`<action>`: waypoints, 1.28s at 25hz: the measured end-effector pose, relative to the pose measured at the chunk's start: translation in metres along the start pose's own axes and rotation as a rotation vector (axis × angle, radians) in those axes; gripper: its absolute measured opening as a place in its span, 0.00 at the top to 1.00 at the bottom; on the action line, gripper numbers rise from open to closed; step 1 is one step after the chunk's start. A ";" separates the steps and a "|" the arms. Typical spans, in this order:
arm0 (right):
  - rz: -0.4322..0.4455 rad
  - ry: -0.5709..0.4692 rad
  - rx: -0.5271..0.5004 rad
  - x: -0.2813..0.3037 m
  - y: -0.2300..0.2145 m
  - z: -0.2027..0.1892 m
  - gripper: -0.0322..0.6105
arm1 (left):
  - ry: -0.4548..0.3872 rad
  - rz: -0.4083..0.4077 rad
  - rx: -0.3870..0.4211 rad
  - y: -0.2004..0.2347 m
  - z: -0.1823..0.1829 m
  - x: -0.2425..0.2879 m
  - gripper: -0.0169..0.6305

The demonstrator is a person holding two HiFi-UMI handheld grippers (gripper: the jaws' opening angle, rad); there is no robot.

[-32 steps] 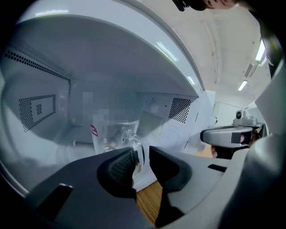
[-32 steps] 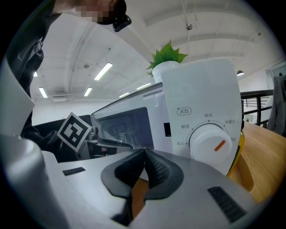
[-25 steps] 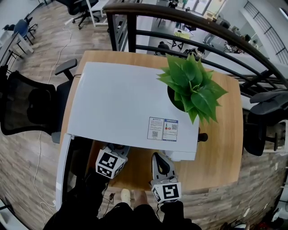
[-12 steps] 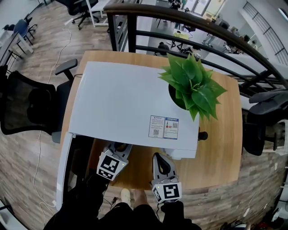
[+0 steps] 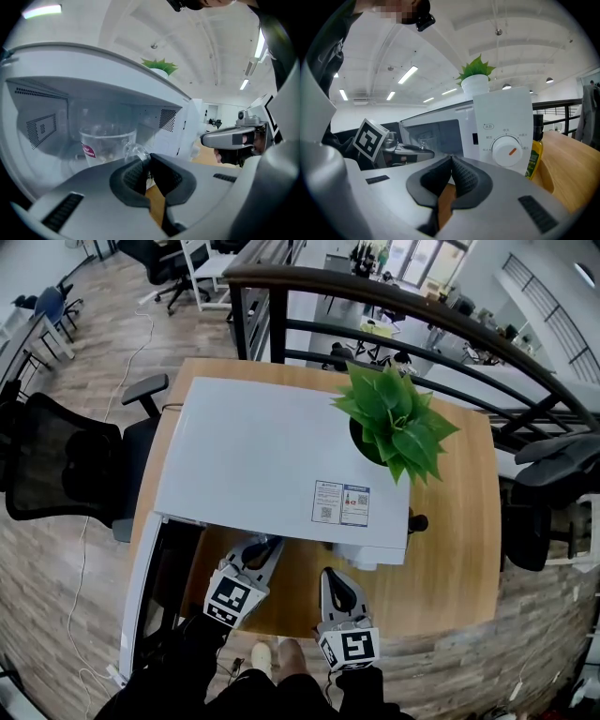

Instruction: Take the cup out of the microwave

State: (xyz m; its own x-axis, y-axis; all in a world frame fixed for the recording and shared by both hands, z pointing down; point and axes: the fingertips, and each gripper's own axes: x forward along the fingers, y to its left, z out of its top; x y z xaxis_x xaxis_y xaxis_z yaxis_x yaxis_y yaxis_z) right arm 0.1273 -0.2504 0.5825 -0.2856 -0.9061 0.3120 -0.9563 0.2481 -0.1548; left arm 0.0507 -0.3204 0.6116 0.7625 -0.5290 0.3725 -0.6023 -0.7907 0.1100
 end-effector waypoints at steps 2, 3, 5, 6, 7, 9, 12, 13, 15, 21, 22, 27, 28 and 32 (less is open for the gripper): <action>0.003 -0.010 -0.007 -0.005 0.003 0.003 0.93 | -0.006 -0.001 0.002 -0.005 0.002 -0.006 0.94; 0.002 -0.014 -0.009 -0.007 0.004 0.004 0.93 | -0.008 -0.001 0.001 -0.007 0.003 -0.009 0.94; 0.004 -0.022 -0.017 -0.013 0.007 0.007 0.93 | -0.011 0.001 0.001 -0.012 0.004 -0.015 0.94; 0.004 -0.026 -0.019 -0.016 0.009 0.008 0.93 | -0.011 0.002 0.001 -0.015 0.004 -0.018 0.94; 0.001 -0.030 -0.018 -0.019 0.010 0.009 0.93 | -0.012 0.001 0.002 -0.018 0.003 -0.022 0.94; -0.003 -0.038 -0.020 -0.027 0.013 0.012 0.93 | -0.013 0.001 0.001 -0.024 0.003 -0.029 0.94; -0.009 -0.048 -0.026 -0.039 0.016 0.015 0.93 | -0.020 0.001 -0.008 -0.032 0.002 -0.039 0.94; -0.012 -0.050 -0.027 -0.043 0.017 0.016 0.93 | -0.022 0.001 -0.010 -0.035 0.003 -0.043 0.94; -0.015 -0.056 -0.033 -0.051 0.020 0.018 0.93 | -0.025 0.002 -0.010 -0.041 0.003 -0.049 0.94; -0.028 -0.080 -0.050 -0.075 0.026 0.029 0.93 | -0.037 0.006 -0.012 -0.061 0.010 -0.074 0.94; -0.030 -0.085 -0.053 -0.079 0.027 0.031 0.93 | -0.040 0.007 -0.011 -0.064 0.012 -0.079 0.94; -0.032 -0.112 -0.076 -0.098 0.033 0.042 0.93 | -0.083 0.023 0.002 -0.080 0.029 -0.104 0.94; -0.032 -0.118 -0.081 -0.103 0.035 0.044 0.93 | -0.093 0.028 0.005 -0.083 0.034 -0.110 0.94; -0.035 -0.144 -0.089 -0.121 0.047 0.057 0.93 | -0.138 0.051 0.027 -0.092 0.055 -0.137 0.94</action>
State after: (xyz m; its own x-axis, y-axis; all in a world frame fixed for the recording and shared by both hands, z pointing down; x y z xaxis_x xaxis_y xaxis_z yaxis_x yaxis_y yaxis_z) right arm 0.1201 -0.1486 0.4846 -0.2462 -0.9530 0.1767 -0.9691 0.2392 -0.0602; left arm 0.0151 -0.1922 0.4998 0.7577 -0.6044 0.2461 -0.6357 -0.7689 0.0690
